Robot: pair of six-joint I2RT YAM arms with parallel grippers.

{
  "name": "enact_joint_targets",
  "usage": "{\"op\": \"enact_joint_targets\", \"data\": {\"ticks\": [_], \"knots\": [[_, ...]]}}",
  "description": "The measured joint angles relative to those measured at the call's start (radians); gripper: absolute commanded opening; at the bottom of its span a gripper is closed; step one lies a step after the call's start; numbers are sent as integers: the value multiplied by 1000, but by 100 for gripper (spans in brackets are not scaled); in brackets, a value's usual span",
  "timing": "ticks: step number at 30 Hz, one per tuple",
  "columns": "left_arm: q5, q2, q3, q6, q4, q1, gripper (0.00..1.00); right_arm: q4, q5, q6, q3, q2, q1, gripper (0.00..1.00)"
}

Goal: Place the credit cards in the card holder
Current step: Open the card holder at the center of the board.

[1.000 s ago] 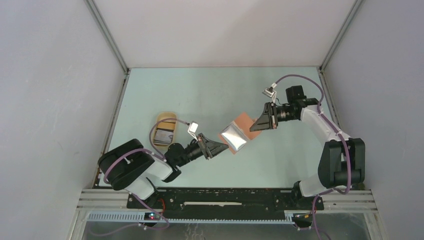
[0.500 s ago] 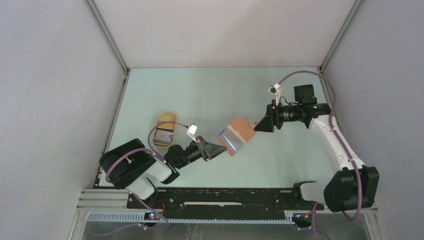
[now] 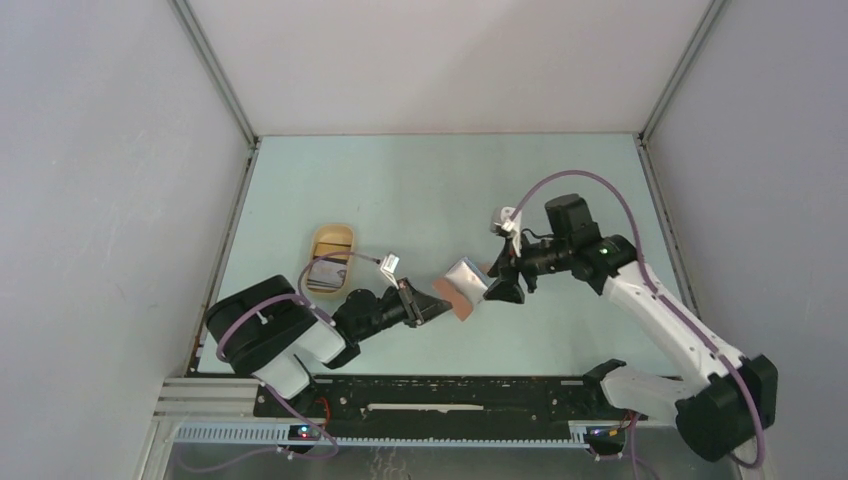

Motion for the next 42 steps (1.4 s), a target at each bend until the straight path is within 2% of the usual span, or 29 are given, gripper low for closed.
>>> {"op": "enact_joint_targets", "data": {"ticks": [2, 9, 15, 20, 28, 42], "knots": [[-6, -19, 0, 2, -53, -4, 0, 12, 35, 4, -2, 60, 31, 65], [8, 4, 37, 0, -123, -6, 0, 45, 101, 76, -2, 224, 25, 59], [29, 58, 47, -15, -131, -6, 0, 71, 79, 200, 23, 377, -35, 47], [35, 95, 47, -23, -129, -6, 0, 73, 77, 256, 40, 499, -74, 45], [53, 124, 47, -24, -102, -6, 0, 66, 69, 281, 48, 518, -55, 41], [62, 155, 47, -35, -48, -6, 0, 61, 124, 290, 57, 538, -43, 42]]}}
